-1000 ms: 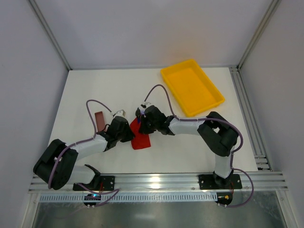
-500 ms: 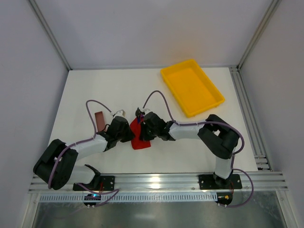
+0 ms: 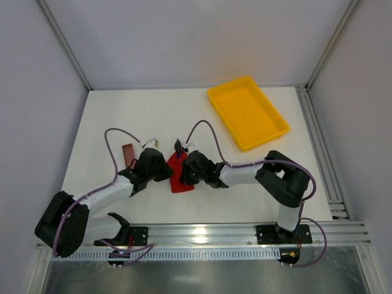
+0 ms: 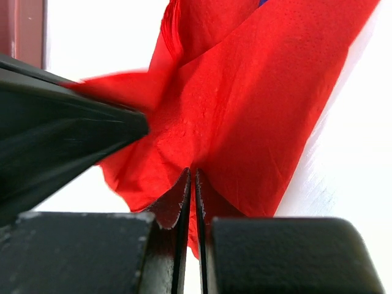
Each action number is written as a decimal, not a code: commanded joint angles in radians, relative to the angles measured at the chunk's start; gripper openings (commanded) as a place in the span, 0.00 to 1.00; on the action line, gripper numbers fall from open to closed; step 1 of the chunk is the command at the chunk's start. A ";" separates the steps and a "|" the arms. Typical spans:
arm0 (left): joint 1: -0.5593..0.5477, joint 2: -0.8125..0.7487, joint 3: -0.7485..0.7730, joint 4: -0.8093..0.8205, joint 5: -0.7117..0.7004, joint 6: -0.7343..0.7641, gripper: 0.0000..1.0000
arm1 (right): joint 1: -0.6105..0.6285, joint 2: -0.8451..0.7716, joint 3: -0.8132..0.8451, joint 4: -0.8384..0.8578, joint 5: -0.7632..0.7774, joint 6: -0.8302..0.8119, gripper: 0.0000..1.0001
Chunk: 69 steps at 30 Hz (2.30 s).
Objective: Place the utensils on the paper napkin and roll it up
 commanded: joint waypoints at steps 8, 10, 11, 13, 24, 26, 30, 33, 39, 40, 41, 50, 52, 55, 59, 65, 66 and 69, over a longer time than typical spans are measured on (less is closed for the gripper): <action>-0.003 -0.104 0.104 0.048 0.113 -0.022 0.00 | 0.009 0.019 -0.098 0.144 -0.011 0.069 0.07; -0.002 -0.098 0.114 0.065 0.125 -0.022 0.00 | 0.008 0.024 -0.113 0.164 -0.011 0.079 0.07; -0.002 -0.098 0.114 0.075 0.131 -0.022 0.00 | 0.009 0.025 -0.119 0.189 -0.011 0.084 0.07; -0.002 -0.093 0.111 0.094 0.144 -0.025 0.00 | 0.009 0.024 -0.138 0.203 -0.005 0.092 0.07; -0.015 -0.003 0.116 0.200 0.220 -0.050 0.01 | 0.009 0.038 -0.227 0.376 -0.018 0.127 0.07; -0.019 0.016 0.120 0.204 0.216 -0.048 0.01 | 0.009 0.036 -0.245 0.405 -0.014 0.136 0.07; -0.019 0.057 0.134 0.227 0.219 -0.036 0.03 | 0.009 0.016 -0.271 0.439 -0.002 0.136 0.07; -0.022 0.092 0.148 0.260 0.242 -0.027 0.03 | 0.009 -0.005 -0.290 0.451 0.006 0.136 0.08; -0.028 0.180 0.154 0.344 0.327 0.010 0.05 | 0.009 -0.019 -0.311 0.465 0.037 0.135 0.07; -0.029 0.191 0.153 0.362 0.338 0.015 0.05 | 0.009 -0.016 -0.313 0.471 0.039 0.133 0.07; -0.032 0.197 0.150 0.394 0.352 0.024 0.05 | 0.009 -0.013 -0.319 0.474 0.041 0.135 0.07; -0.043 0.270 0.147 0.459 0.454 0.059 0.05 | 0.009 0.019 -0.333 0.542 0.033 0.116 0.08; -0.042 0.298 0.140 0.476 0.455 0.059 0.06 | 0.009 0.021 -0.334 0.548 0.032 0.115 0.07; -0.043 0.324 0.127 0.502 0.458 0.056 0.06 | 0.008 -0.008 -0.340 0.521 0.048 0.107 0.07; -0.043 0.340 0.125 0.511 0.458 0.056 0.06 | 0.009 -0.128 -0.345 0.415 0.094 0.084 0.08; -0.043 0.364 0.130 0.510 0.458 0.064 0.08 | 0.009 -0.241 -0.391 0.335 0.127 0.093 0.11; -0.043 0.369 0.130 0.511 0.458 0.064 0.08 | 0.009 -0.264 -0.399 0.329 0.130 0.098 0.11; -0.043 0.387 0.131 0.519 0.460 0.061 0.09 | 0.009 -0.297 -0.422 0.309 0.150 0.101 0.13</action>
